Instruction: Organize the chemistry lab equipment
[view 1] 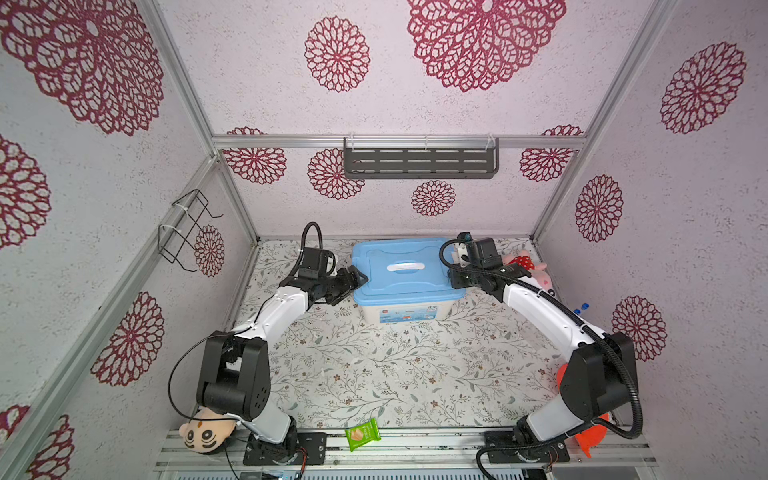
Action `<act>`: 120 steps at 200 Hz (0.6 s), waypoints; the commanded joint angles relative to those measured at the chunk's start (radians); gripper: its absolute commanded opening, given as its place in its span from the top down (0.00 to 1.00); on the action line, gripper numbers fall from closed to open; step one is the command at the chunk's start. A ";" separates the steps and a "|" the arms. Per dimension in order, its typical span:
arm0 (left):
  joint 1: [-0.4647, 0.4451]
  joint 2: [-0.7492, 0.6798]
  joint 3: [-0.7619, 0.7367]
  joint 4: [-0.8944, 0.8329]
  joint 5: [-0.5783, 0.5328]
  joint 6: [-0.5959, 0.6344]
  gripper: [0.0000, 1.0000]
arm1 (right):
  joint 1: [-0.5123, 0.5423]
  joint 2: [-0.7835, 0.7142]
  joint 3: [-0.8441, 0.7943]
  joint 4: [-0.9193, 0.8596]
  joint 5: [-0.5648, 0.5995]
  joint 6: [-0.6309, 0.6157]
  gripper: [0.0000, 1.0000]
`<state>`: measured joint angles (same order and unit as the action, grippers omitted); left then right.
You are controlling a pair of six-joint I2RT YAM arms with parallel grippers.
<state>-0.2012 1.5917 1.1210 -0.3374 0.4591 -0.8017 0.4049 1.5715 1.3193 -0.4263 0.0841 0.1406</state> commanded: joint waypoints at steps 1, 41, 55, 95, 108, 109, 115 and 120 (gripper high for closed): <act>0.037 -0.036 -0.064 0.014 0.032 -0.032 0.14 | 0.027 -0.017 -0.030 -0.062 -0.012 -0.039 0.51; 0.057 -0.080 -0.088 0.059 0.054 -0.025 0.12 | 0.026 -0.017 -0.033 -0.069 -0.013 -0.042 0.50; 0.066 -0.079 -0.098 0.105 0.083 -0.033 0.09 | 0.028 -0.025 -0.043 -0.057 -0.006 -0.045 0.50; 0.093 -0.020 -0.178 0.336 0.173 -0.100 0.06 | 0.026 -0.015 -0.026 -0.073 -0.014 -0.052 0.50; 0.100 0.023 -0.184 0.386 0.201 -0.112 0.06 | 0.027 -0.019 -0.037 -0.068 -0.008 -0.055 0.50; 0.100 0.026 -0.185 0.389 0.203 -0.114 0.06 | 0.027 -0.019 -0.038 -0.068 -0.008 -0.055 0.50; 0.101 0.042 -0.187 0.413 0.216 -0.123 0.06 | 0.027 -0.019 -0.039 -0.069 -0.007 -0.054 0.50; 0.101 0.053 -0.192 0.442 0.230 -0.136 0.07 | 0.026 -0.019 -0.036 -0.072 -0.007 -0.052 0.50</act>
<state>-0.1089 1.5780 0.9516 -0.0574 0.6235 -0.8867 0.4179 1.5608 1.3003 -0.4057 0.0914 0.1173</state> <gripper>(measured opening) 0.940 0.500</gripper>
